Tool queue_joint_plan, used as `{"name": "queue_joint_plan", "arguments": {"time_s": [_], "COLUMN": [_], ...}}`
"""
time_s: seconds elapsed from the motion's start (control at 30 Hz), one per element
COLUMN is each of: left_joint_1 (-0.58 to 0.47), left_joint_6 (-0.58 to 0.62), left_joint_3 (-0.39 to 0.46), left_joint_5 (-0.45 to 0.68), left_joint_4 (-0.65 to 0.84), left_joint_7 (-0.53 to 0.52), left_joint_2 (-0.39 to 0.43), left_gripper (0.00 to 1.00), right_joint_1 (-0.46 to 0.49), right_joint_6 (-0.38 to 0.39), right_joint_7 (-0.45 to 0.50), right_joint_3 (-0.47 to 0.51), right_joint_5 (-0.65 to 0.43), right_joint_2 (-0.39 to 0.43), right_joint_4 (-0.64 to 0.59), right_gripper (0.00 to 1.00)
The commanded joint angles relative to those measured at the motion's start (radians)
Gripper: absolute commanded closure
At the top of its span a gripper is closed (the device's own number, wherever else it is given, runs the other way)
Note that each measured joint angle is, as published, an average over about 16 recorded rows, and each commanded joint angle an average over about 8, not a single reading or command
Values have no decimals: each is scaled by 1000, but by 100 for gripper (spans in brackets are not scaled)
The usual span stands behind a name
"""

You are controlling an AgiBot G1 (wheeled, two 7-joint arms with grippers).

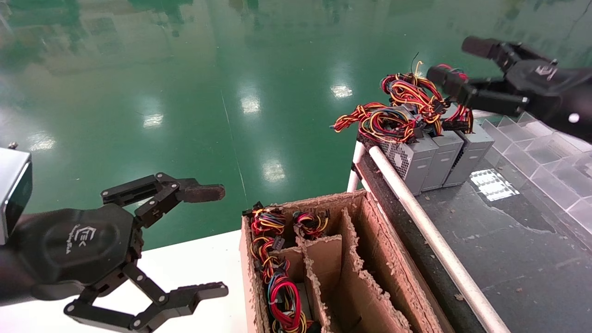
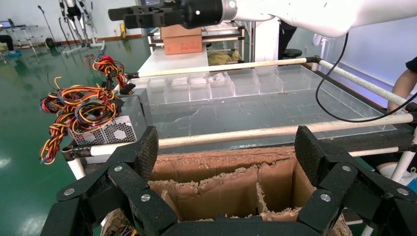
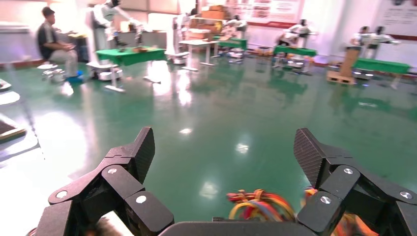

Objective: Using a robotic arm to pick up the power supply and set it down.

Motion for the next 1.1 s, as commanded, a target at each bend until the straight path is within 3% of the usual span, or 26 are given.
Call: {"name": "queue_joint_plan", "arguments": {"time_s": [0.03, 0.83, 1.1], "left_joint_1": [0, 0, 0], "left_joint_6": [0, 0, 0], "left_joint_3": [0, 0, 0], "left_joint_5": [0, 0, 0], "left_joint_4": [0, 0, 0], "left_joint_7": [0, 0, 0], "left_joint_2": [0, 0, 0], "left_gripper": [0, 0, 0], "right_joint_1": [-26, -340, -410], "right_joint_6": [-11, -143, -172], "right_joint_7": [10, 130, 155], "right_joint_3": [1, 14, 17], "right_joint_5": [12, 162, 195], "right_joint_2": [10, 134, 161], "right_joint_4": [44, 577, 694], "right_gripper": [0, 0, 0]}}
